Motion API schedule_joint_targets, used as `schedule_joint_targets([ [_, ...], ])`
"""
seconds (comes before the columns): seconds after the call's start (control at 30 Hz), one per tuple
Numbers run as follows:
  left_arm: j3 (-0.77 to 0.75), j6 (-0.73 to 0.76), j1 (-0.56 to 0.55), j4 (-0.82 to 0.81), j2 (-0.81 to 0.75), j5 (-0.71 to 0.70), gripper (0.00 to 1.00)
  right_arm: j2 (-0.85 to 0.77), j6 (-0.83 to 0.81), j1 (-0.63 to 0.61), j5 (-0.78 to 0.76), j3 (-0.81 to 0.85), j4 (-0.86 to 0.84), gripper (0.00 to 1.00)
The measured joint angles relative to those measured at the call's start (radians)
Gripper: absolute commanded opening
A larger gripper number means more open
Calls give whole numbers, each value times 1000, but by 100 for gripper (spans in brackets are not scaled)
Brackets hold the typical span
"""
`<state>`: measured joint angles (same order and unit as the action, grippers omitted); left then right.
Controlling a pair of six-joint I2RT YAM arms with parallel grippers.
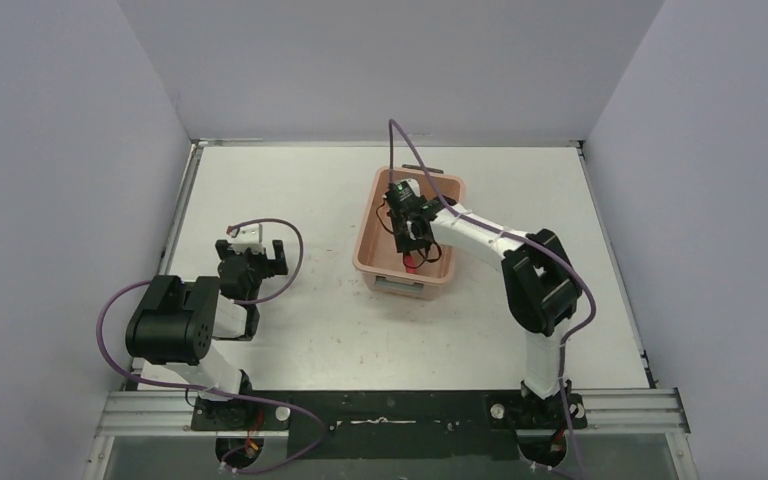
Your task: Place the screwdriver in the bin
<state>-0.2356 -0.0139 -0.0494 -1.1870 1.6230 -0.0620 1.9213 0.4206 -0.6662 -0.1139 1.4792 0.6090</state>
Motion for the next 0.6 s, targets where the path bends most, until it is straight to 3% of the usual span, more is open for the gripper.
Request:
schedule_joint_targets([
  [0.1,0,0,0,0,0,0,97,69,8,7,24,-10,-24,0],
  [0.3,0,0,0,0,0,0,97,107,27,25,43,-37,-54,52],
  [0.53,0,0,0,0,0,0,97,93,35,32,29,-37,-61,75],
  [0.6,0,0,0,0,0,0,97,77,32,32,22,-34,-53,87],
])
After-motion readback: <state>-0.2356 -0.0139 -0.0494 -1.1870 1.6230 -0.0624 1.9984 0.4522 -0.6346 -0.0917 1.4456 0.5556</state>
